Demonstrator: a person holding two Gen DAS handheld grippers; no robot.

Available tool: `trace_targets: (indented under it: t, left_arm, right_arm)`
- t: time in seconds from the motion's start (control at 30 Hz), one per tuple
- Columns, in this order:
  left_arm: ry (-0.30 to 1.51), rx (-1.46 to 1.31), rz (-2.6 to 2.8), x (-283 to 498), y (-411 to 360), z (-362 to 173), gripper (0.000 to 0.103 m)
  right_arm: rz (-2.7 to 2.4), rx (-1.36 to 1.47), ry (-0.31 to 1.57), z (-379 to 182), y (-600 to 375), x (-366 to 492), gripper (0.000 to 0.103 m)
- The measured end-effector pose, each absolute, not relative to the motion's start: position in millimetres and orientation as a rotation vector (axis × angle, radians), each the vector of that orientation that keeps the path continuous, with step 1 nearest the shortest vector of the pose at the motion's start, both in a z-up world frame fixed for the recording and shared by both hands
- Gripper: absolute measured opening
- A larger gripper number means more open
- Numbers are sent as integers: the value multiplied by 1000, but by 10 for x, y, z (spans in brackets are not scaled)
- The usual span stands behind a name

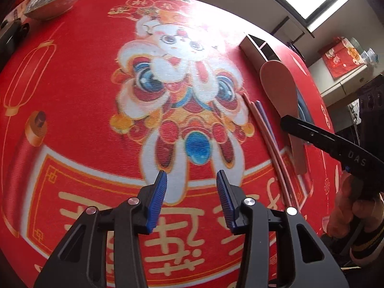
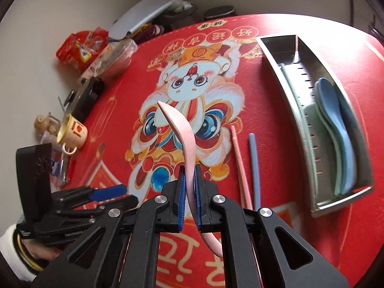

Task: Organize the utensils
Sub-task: 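Carry the pink spoon toward the tray with right gripper while left gripper grasps pink chopstick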

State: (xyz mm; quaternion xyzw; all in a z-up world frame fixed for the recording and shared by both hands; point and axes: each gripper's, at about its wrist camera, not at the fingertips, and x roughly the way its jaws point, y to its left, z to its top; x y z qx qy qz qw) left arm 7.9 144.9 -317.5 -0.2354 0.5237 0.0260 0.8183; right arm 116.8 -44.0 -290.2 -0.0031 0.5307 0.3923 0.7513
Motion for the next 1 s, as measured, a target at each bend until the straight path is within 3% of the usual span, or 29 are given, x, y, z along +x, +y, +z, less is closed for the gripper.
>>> trace_targets:
  t: [0.4, 1.0]
  left_arm:
    - [1174, -406, -43, 498, 374, -3262, 41]
    - [1227, -338, 140, 844, 93, -3397, 41]
  right_arm:
    - [794, 47, 1082, -2634, -1444, 1395, 7]
    - [895, 77, 1049, -2571, -1828, 1704, 7]
